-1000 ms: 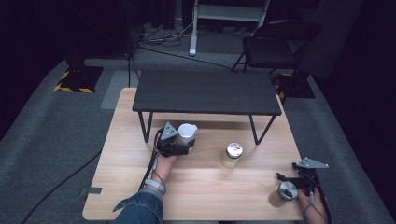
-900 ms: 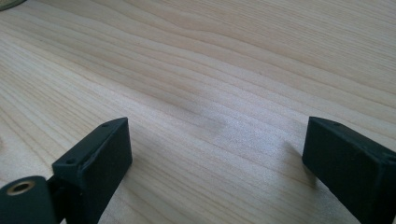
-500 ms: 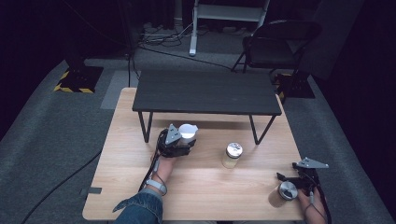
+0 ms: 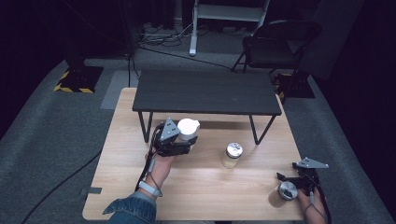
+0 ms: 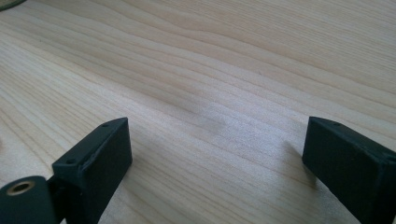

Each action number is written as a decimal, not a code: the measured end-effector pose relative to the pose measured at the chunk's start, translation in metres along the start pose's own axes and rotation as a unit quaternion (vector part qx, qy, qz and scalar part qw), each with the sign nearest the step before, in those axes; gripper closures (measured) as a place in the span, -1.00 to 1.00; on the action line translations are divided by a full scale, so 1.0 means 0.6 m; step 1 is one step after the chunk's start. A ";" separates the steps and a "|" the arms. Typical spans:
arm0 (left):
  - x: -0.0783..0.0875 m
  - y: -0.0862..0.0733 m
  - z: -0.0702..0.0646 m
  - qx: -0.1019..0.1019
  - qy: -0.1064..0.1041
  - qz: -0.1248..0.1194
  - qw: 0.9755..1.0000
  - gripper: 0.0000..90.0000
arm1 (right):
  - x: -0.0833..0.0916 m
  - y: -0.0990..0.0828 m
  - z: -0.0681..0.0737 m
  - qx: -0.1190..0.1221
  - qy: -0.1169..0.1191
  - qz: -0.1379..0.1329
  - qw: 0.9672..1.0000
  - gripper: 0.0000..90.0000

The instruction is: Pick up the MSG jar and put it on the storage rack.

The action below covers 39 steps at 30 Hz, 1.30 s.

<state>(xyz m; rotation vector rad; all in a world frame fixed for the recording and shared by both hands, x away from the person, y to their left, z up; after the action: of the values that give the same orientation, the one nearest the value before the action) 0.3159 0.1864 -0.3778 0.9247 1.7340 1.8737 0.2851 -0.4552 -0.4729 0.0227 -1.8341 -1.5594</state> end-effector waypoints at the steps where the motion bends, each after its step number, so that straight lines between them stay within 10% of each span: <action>1: 0.003 0.013 -0.002 0.002 0.002 0.004 1.000 -0.32 | 0.000 0.000 0.000 0.000 0.000 0.000 1.000 -0.82; 23: 0.042 0.197 0.049 0.020 0.020 -0.024 0.999 -0.32 | 0.000 0.000 0.000 0.000 -0.001 0.000 1.000 -0.82; 39: -0.021 0.202 0.101 0.033 0.080 -0.027 0.996 -0.32 | 0.001 -0.001 0.003 -0.004 -0.006 0.000 1.000 -0.82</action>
<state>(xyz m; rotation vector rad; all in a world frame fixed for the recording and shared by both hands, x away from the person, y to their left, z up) 0.3837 0.2042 -0.2613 0.7599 1.9064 1.9110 0.2833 -0.4539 -0.4730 0.0100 -1.8370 -1.5696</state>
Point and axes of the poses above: each handheld gripper's, and its own axes: x roughly backward along the jaws, y roughly out of its top, z roughly to its left, the point moved 2 cm from there along -x, roughly forward along the jaws, and after that the axes turned 13 degrees about -z, right-handed, at the moved point
